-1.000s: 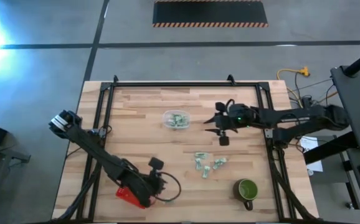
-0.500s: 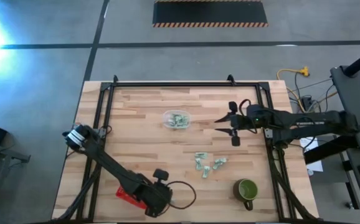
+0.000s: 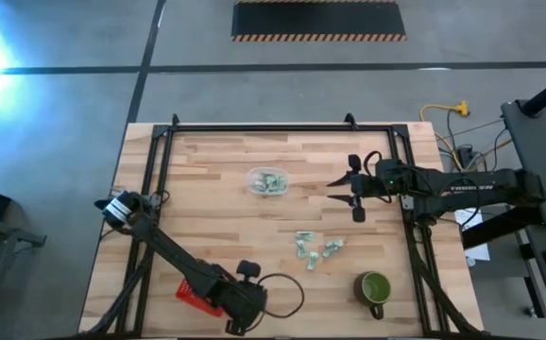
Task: Pick and place items into bin
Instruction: Put the stevia packet into the orange bin
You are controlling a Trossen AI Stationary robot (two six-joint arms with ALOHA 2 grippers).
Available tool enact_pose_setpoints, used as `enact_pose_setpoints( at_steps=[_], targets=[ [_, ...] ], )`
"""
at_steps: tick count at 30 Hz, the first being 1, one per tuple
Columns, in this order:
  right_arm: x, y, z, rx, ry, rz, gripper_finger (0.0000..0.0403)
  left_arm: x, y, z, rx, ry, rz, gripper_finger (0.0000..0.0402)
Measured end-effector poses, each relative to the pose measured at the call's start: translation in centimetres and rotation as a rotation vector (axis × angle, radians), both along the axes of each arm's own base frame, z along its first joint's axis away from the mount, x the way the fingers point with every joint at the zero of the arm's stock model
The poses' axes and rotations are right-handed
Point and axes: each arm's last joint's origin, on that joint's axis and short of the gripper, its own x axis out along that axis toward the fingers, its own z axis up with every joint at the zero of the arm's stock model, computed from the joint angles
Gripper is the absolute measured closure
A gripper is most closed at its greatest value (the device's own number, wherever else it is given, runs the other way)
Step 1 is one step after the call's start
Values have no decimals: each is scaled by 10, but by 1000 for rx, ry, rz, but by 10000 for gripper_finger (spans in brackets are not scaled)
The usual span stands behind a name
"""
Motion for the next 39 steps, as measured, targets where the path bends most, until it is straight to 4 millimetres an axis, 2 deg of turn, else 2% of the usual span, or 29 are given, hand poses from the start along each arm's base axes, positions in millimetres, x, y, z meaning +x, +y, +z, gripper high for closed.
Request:
enact_pose_setpoints(
  at_steps=[12, 21, 30, 39],
  targets=[
    [0, 0, 0, -1, 1, 1, 269, 6, 10, -3, -42, 45, 42, 313],
    [0, 0, 0, -1, 1, 1, 280, 10, 9, -2, -73, 17, -17, 313],
    [0, 0, 0, 2, 1, 1, 275, 16, 5, -28, -84, 132, -55, 313],
    [0, 0, -2, 3, 7, 1, 278, 20, 3, -28, -48, 184, -77, 313]
  ],
)
